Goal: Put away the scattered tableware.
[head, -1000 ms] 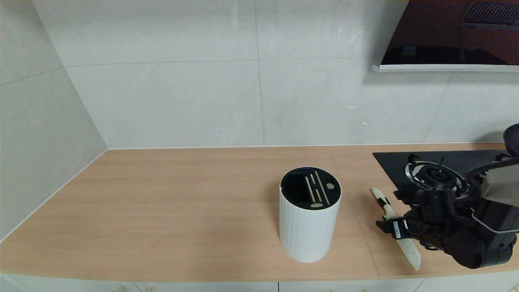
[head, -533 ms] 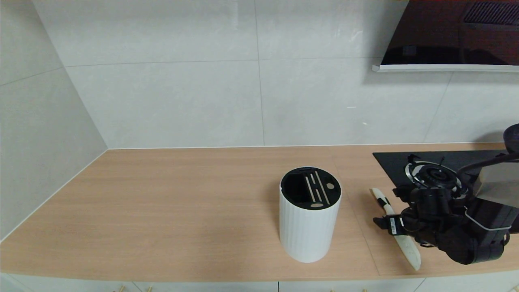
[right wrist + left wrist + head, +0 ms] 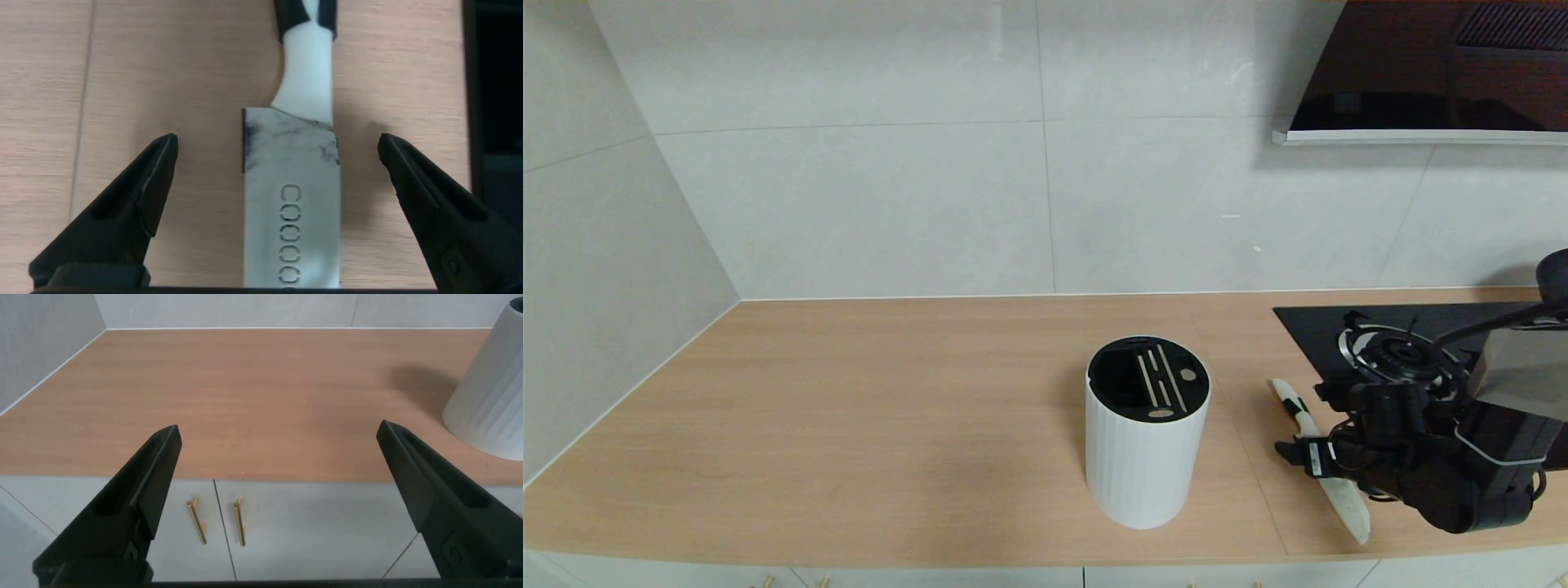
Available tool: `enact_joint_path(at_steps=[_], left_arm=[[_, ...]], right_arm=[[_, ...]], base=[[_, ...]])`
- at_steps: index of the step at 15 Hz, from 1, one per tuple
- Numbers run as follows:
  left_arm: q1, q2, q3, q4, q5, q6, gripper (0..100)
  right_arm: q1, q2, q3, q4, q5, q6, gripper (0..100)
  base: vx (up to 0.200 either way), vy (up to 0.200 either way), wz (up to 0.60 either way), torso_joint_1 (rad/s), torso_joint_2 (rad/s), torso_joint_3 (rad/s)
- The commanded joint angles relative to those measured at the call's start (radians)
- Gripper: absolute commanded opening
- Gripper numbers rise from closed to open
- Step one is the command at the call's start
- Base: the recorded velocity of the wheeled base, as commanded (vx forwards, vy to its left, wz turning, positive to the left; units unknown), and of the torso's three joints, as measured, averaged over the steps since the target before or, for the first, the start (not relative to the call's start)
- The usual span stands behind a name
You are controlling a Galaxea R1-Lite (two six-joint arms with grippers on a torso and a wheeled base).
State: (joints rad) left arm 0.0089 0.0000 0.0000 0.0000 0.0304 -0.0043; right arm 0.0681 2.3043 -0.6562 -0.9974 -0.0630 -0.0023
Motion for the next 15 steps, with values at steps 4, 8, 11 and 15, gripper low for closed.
enact_joint_path(at_steps=[4,8,11,15], left_arm=[[0.000,0.000,0.000,0.000,0.000,0.000,100],[0.000,0.000,0.000,0.000,0.000,0.000,100],[0.000,0.000,0.000,0.000,0.000,0.000,100],[0.000,0.000,0.000,0.000,0.000,0.004,100]], right_arm=[[-0.004,0.027,-0.013,0.000,0.000,0.001,0],[-0.004,0.038,-0.022,0.000,0.000,0.001,0],[-0.004,0.037,-0.022,-0.001,-0.003,0.001,0],[-0.004,-0.066,-0.013,0.016,-0.008,0.024,0]], base=[[0.000,0.000,0.00,0.000,0.00,0.000],[0.000,0.000,0.00,0.000,0.00,0.000],[0.000,0.000,0.00,0.000,0.00,0.000],[0.000,0.000,0.00,0.000,0.00,0.000]])
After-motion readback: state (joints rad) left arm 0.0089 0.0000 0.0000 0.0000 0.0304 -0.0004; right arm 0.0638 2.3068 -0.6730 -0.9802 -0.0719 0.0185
